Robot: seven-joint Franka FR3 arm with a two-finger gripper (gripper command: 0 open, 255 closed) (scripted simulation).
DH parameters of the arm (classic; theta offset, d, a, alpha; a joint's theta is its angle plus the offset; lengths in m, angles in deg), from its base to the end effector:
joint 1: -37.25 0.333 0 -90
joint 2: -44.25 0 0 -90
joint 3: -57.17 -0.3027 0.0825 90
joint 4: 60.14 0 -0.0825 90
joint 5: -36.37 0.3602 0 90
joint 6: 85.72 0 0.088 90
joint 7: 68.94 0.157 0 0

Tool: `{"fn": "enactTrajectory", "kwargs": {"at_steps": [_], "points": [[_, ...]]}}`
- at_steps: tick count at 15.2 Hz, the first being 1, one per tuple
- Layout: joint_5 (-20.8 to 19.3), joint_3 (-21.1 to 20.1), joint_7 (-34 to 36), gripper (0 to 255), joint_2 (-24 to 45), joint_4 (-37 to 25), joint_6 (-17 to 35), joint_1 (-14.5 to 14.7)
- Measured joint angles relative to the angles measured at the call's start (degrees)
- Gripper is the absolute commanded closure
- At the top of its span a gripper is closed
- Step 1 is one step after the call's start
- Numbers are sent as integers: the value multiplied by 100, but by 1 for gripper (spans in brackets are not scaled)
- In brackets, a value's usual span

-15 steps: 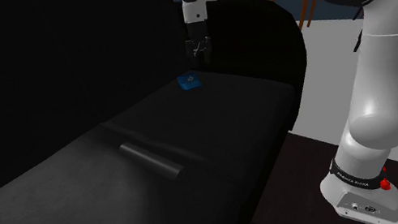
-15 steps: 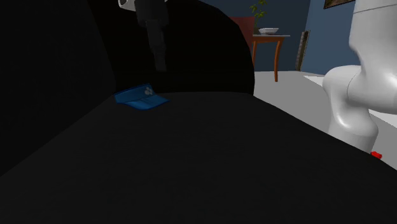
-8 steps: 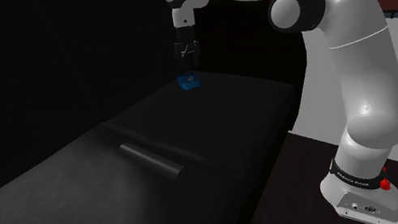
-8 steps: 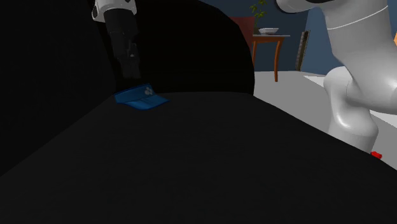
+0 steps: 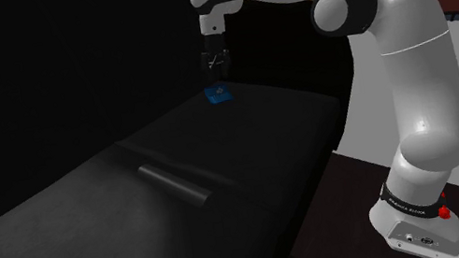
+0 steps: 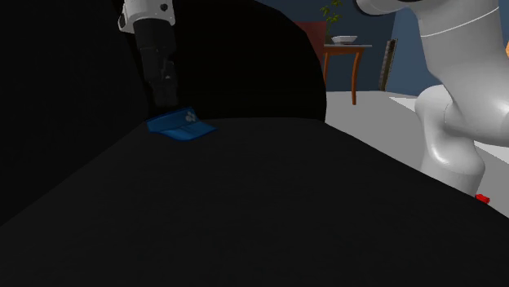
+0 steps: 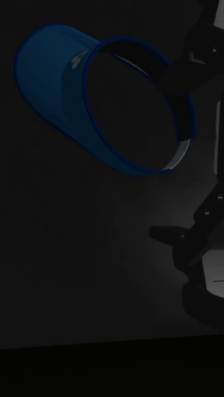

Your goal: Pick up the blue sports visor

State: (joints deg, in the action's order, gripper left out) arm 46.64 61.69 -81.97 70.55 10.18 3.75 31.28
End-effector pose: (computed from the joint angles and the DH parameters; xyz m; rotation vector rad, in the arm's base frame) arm 0.6391 -0.0804 0.4438 -2.9720 -0.0607 0.1367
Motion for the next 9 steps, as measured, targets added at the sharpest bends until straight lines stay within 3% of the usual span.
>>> {"fn": "enactTrajectory", "kwargs": {"at_steps": [1,9], "points": [[-1,1,-12,255,-32,69,73,3],[-12,11,-1,255,-67,281,134,11]]}}
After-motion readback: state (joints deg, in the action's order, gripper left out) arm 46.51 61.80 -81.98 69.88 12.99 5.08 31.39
